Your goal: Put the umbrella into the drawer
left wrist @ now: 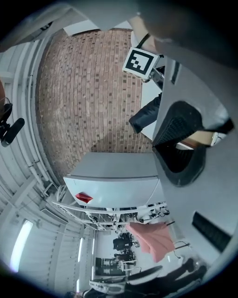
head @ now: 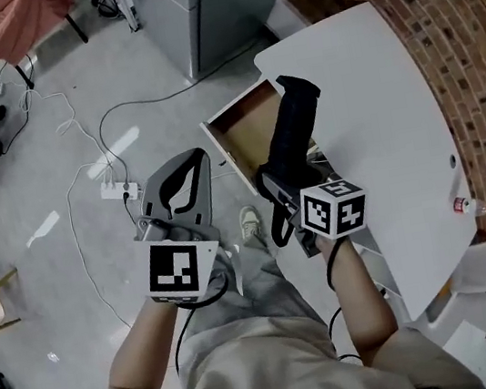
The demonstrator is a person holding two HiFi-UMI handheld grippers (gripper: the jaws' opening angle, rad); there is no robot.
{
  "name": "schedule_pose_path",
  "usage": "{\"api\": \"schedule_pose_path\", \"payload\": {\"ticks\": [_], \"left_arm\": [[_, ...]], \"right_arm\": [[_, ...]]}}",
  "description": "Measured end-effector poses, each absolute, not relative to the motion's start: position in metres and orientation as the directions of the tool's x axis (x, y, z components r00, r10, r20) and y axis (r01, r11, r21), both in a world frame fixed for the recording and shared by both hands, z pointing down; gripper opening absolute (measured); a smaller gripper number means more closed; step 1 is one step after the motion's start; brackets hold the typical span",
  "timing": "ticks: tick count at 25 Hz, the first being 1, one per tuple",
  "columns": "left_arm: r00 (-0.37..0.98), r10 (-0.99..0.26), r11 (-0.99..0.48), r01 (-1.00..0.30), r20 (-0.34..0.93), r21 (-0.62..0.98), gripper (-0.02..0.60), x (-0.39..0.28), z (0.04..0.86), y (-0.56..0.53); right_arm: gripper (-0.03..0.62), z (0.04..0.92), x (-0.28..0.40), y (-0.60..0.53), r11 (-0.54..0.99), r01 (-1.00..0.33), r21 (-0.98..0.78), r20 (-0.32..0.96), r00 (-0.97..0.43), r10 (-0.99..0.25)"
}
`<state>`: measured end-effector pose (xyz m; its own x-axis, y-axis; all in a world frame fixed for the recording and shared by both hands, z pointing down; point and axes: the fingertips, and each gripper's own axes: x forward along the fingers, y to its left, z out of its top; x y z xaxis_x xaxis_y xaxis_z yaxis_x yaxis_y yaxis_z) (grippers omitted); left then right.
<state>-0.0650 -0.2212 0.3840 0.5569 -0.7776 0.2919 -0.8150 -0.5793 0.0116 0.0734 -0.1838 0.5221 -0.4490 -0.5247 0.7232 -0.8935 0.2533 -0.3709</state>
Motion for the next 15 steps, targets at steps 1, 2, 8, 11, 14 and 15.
{"api": "schedule_pose_path", "payload": {"ticks": [1, 2, 8, 11, 14, 15], "left_arm": [[0.553, -0.775, -0.576, -0.817, 0.306, 0.019, 0.008, -0.063, 0.397, -0.226], [0.551, -0.77, -0.574, -0.819, 0.322, 0.03, 0.008, -0.061, 0.411, -0.23], [0.546, -0.732, -0.573, -0.817, 0.408, 0.065, 0.008, -0.049, 0.489, -0.251], [0.543, -0.714, -0.567, -0.819, 0.442, 0.089, 0.008, -0.044, 0.521, -0.256], [0.543, -0.692, -0.566, -0.817, 0.476, 0.11, 0.008, -0.039, 0.554, -0.26], [0.546, -0.684, -0.57, -0.814, 0.484, 0.114, 0.008, -0.037, 0.563, -0.261]], "right_arm": [[0.273, 0.534, 0.075, -0.188, 0.245, -0.892, -0.379, 0.73, -0.451, -0.514], [0.273, 0.546, 0.076, -0.193, 0.238, -0.891, -0.386, 0.735, -0.453, -0.505], [0.273, 0.625, 0.084, -0.214, 0.195, -0.901, -0.387, 0.792, -0.434, -0.43], [0.273, 0.662, 0.089, -0.22, 0.166, -0.902, -0.398, 0.813, -0.431, -0.392], [0.273, 0.696, 0.092, -0.225, 0.145, -0.905, -0.399, 0.832, -0.424, -0.357], [0.273, 0.707, 0.094, -0.227, 0.139, -0.907, -0.398, 0.839, -0.421, -0.346]]}}
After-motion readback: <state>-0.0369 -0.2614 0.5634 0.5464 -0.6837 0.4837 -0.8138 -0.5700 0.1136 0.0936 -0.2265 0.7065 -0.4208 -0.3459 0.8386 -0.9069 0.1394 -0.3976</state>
